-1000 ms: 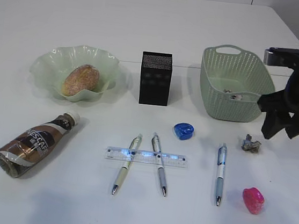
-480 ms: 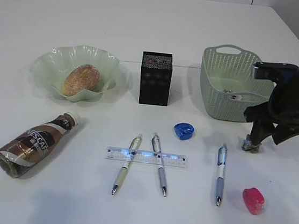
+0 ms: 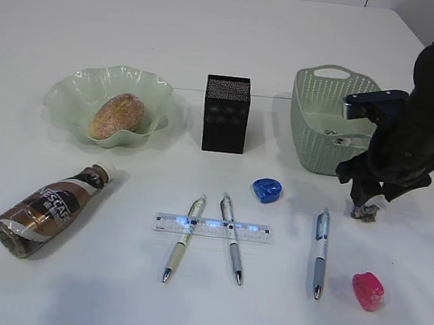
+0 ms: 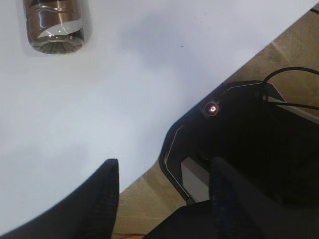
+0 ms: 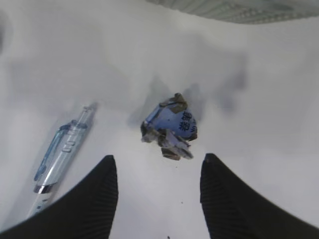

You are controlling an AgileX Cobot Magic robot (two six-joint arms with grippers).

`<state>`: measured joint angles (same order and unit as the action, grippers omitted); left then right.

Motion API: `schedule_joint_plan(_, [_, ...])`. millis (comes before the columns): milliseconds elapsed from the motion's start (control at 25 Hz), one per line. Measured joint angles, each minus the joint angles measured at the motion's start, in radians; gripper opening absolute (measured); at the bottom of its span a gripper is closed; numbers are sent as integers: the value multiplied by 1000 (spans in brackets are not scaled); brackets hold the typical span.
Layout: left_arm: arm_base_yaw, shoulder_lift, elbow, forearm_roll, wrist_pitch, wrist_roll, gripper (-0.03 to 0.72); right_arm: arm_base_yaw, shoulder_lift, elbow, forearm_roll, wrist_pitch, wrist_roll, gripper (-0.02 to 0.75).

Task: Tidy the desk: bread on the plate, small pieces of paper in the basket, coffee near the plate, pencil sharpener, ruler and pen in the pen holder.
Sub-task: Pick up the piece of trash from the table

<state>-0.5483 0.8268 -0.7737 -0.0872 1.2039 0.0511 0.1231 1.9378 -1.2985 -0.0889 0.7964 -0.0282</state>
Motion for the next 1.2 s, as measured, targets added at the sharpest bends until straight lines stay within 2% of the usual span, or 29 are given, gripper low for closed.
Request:
schedule_joint_plan(760, [0, 0, 0, 0, -12, 0, 401, 0, 82, 0, -22, -83, 28, 426])
schedule_joint_plan(1200, [0, 0, 0, 0, -14, 0, 401, -53, 82, 0, 3, -97, 28, 426])
